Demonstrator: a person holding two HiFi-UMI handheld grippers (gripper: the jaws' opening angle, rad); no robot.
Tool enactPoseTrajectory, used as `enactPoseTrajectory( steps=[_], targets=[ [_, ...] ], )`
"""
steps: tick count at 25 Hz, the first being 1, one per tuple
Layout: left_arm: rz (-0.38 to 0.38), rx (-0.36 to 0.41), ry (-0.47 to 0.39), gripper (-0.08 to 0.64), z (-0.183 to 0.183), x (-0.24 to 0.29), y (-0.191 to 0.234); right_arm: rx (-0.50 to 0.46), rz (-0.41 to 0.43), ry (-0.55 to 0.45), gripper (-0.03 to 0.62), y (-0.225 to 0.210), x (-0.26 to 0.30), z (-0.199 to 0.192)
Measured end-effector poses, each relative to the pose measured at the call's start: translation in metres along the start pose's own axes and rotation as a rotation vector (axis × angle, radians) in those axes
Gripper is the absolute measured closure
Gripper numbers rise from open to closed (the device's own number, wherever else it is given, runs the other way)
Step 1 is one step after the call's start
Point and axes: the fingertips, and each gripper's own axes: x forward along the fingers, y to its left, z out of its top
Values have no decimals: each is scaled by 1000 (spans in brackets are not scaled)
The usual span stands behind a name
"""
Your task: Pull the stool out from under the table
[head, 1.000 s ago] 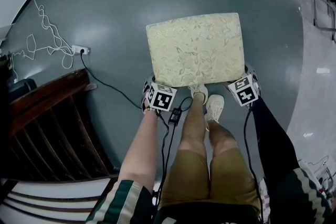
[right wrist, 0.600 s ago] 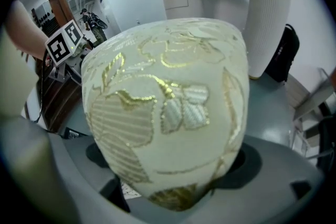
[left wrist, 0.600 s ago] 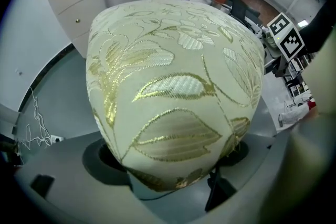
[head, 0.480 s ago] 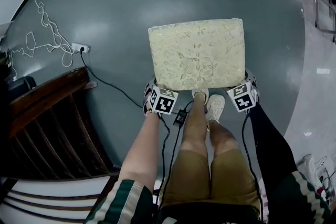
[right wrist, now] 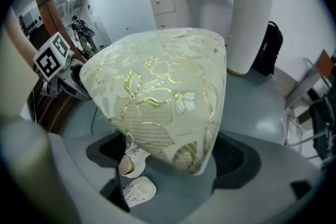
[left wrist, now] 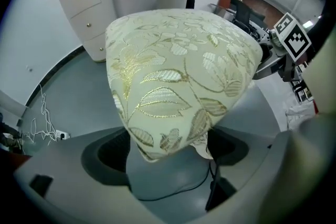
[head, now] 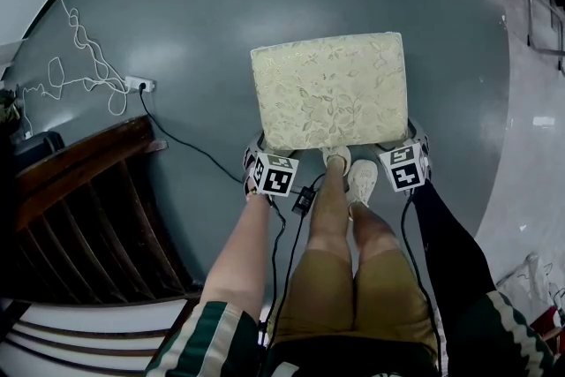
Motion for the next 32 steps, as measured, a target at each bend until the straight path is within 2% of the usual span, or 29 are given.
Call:
enactPoseTrajectory(
  steps=[6, 9, 16, 22, 28, 32],
  targets=[
    [28, -13, -46, 97, -13, -60, -31, 61, -23, -34, 67, 3, -73, -18],
    [35, -19, -72, 97, -7, -111, -36, 71, -30, -52, 67, 12, -124, -8],
    [56, 1, -214, 97, 33, -240, -66, 70, -51, -186, 74, 31, -247, 39],
    [100, -40, -382, 96, 84, -354, -74, 21, -49, -337, 77, 39, -351, 104],
    [159, -102, -546, 97, 116, -482, -70, -30, -1, -510, 94, 81, -464, 168],
    [146, -107, -652, 97, 129, -565, -84, -30, 23, -629, 95, 114, -532, 197]
  ],
)
